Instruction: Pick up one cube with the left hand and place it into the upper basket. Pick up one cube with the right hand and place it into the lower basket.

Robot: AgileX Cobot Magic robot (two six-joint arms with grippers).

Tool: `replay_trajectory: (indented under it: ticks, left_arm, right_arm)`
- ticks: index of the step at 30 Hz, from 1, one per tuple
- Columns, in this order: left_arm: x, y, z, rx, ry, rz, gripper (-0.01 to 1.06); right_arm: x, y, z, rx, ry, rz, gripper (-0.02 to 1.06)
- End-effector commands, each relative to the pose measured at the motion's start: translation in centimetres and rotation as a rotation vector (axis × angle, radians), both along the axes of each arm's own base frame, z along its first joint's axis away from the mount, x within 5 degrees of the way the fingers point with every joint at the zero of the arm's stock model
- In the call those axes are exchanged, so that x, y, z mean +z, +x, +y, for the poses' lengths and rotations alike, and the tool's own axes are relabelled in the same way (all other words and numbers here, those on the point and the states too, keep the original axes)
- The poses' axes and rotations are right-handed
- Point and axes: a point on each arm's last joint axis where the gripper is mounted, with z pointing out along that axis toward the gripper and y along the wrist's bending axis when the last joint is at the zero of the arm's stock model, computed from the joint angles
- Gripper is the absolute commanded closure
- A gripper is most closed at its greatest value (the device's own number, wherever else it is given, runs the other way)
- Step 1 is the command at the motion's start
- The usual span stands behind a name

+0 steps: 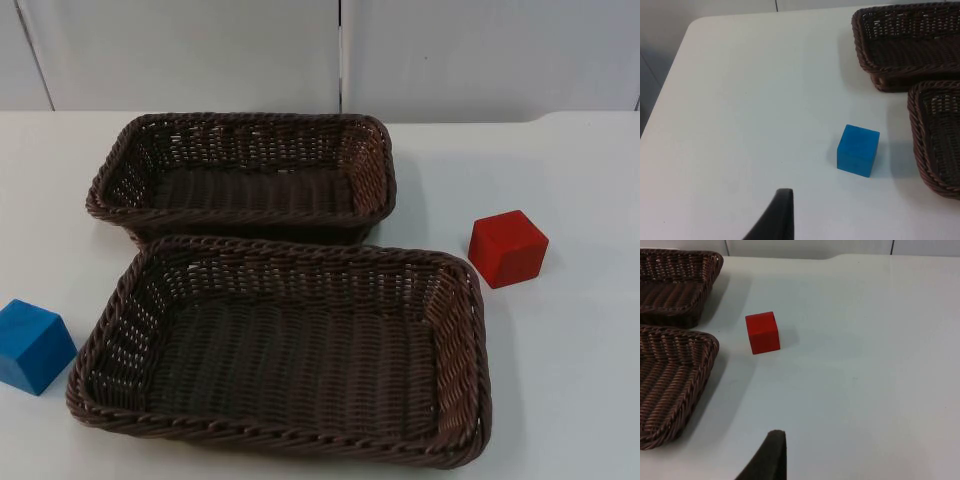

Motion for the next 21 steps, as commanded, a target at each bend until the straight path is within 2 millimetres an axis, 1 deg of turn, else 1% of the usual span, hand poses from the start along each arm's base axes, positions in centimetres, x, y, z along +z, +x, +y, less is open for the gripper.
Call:
replay_trajectory:
  ticks: [1, 21]
  left_arm:
    - [-0.08, 0.04, -0.06, -0.003, -0.014, -0.007, 0.0]
    - [-0.08, 0.04, -0.06, 0.0, -0.02, -0.007, 0.0]
  right_arm:
    - [0.09, -0.05, 0.07, 0.0, 0.01, -0.008, -0.01]
    - [0.09, -0.05, 0.07, 0.0, 0.01, -0.008, -0.01]
